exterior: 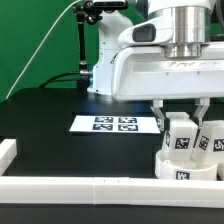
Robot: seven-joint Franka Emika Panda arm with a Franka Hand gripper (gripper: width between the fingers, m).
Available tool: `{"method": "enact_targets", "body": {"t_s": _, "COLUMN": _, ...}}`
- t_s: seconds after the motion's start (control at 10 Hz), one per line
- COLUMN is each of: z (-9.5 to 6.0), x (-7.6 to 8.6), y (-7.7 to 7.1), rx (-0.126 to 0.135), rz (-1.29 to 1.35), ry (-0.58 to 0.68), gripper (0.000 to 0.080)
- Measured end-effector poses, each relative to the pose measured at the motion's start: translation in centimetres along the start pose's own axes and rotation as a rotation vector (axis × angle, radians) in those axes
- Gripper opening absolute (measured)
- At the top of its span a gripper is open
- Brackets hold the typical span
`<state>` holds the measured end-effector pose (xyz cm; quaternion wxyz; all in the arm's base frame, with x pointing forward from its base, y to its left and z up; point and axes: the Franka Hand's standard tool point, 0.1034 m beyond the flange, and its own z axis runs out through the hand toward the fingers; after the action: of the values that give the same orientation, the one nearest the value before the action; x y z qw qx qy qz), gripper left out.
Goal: Assemble stool
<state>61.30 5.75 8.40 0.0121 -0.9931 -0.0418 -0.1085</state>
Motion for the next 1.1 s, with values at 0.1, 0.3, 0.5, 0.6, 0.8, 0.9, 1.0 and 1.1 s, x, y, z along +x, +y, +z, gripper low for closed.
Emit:
{"method": "enact_targets", "body": {"t_s": 0.1, "z": 0.2, "x": 0.0, "y": 0.1, "rx": -0.003, "rz": 0.0, "ry": 0.01, "gripper": 0.034}}
{"method": "enact_targets", "body": {"t_s": 0.3, "z": 0.2, "x": 0.1, "y": 0.2, "rx": -0.011, "rz": -0.004, "ry": 0.052, "gripper": 0.034}}
{"method": "enact_targets", "body": {"t_s": 0.5, "z": 0.2, "x": 0.1, "y": 0.2, "rx": -0.011, "rz": -0.004, "ry": 0.051, "gripper": 0.0449}}
{"method": "enact_targets", "body": {"t_s": 0.6, "z": 0.2, "x": 0.1, "y": 0.2, "rx": -0.01, "rz": -0.004, "ry": 0.051, "gripper": 0.0576}}
{"method": "enact_targets", "body": {"t_s": 0.8, "z": -0.8, "x": 0.2, "y": 0.3, "rx": -0.002, "rz": 0.002, "ry": 0.018, "gripper": 0.063}}
{"method": "enact_targets", "body": {"t_s": 0.9, "z": -1.4, "x": 0.2, "y": 0.3, "rx": 0.003, "rz": 0.005, "ry": 0.006, "gripper": 0.0646}}
{"method": "enact_targets", "body": {"t_s": 1.0, "z": -2.1, "x": 0.3, "y": 0.5, "rx": 0.008, "rz": 0.008, "ry": -0.01, "gripper": 0.0646}}
{"method": "enact_targets", "body": {"t_s": 1.1, "z": -2.6, "x": 0.7, "y": 0.7, "rx": 0.008, "rz": 0.01, "ry": -0.007, "gripper": 0.0646}}
